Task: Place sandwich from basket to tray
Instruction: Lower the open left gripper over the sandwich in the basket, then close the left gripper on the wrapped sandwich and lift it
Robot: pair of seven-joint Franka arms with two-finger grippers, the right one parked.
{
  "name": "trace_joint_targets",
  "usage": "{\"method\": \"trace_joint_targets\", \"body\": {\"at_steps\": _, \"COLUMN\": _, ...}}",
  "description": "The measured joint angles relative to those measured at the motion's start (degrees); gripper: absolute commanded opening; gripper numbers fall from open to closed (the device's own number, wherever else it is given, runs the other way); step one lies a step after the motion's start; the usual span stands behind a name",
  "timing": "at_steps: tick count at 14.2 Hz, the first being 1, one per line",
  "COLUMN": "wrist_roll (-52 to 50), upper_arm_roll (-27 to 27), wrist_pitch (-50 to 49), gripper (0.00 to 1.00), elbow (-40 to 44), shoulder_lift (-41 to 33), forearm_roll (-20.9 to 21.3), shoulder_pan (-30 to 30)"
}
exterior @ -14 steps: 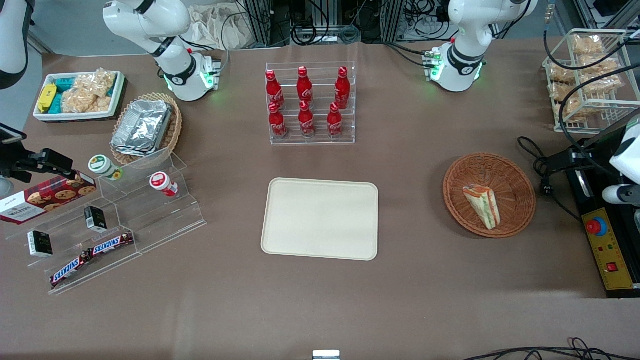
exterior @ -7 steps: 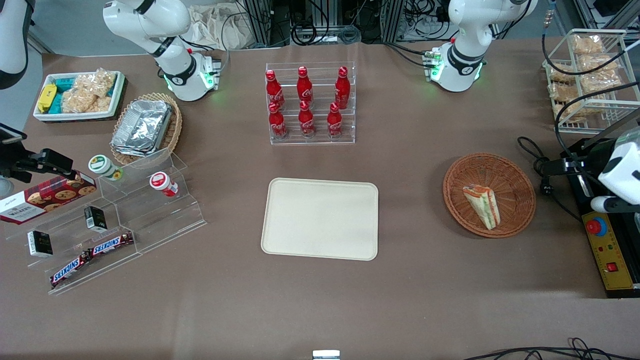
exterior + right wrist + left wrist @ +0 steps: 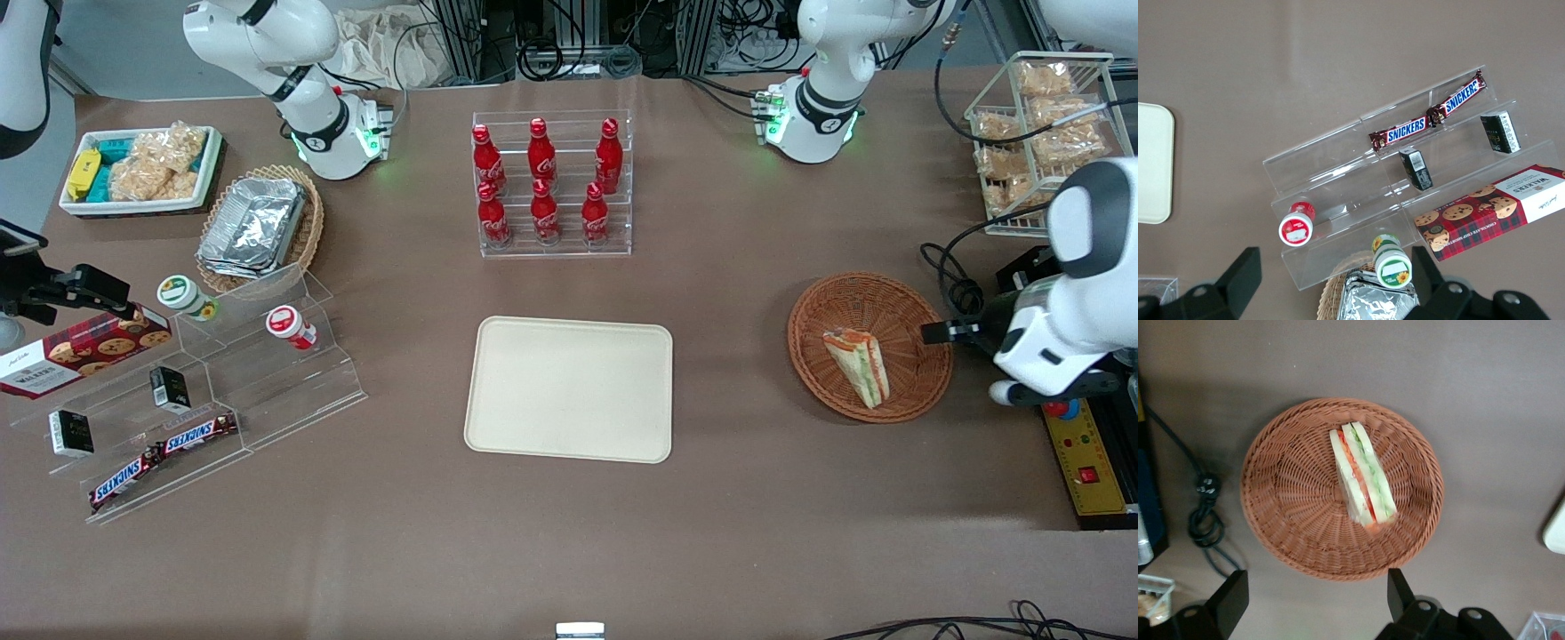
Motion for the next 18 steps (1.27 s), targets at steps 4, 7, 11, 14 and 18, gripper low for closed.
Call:
{"method": "trace_joint_targets", "body": {"at_steps": 4, "wrist_roll": -8.14, "upper_arm_roll": -0.41, "wrist_pitch": 11.36, "gripper": 0.98, "elbow": -8.32, "shoulder_lift": 1.45, "forearm_roll": 0.0, "shoulder_pan": -0.38}}
{"method": "trace_joint_targets", "body": {"at_steps": 7, "wrist_roll": -12.52, "upper_arm_roll": -0.72, "wrist_pitch": 13.44, "gripper": 0.98, "elbow": -9.34, "shoulder_lift": 4.53, "forearm_roll": 0.01, "shoulder_pan": -1.53}}
{"method": "trace_joint_targets", "body": {"at_steps": 11, "wrist_roll": -14.79, "upper_arm_roll": -0.68, "wrist_pitch": 15.94, "gripper": 0.98, "elbow": -9.35, "shoulder_lift": 7.15, "forearm_roll": 0.01, "shoulder_pan": -1.8}}
{"method": "trace_joint_targets", "body": {"at_steps": 14, "wrist_roll": -16.18, "upper_arm_roll": -0.68, "wrist_pitch": 19.39, "gripper": 0.98, "elbow": -10.24, "shoulder_lift": 8.39, "forearm_roll": 0.01, "shoulder_pan": -1.79}}
{"method": "trace_joint_targets", "body": {"at_steps": 18, "wrist_roll": -16.76, "upper_arm_roll": -0.68, "wrist_pitch": 22.74, "gripper": 0.92, "elbow": -12.4, "shoulder_lift": 9.25, "forearm_roll": 0.01, "shoulder_pan": -1.79}}
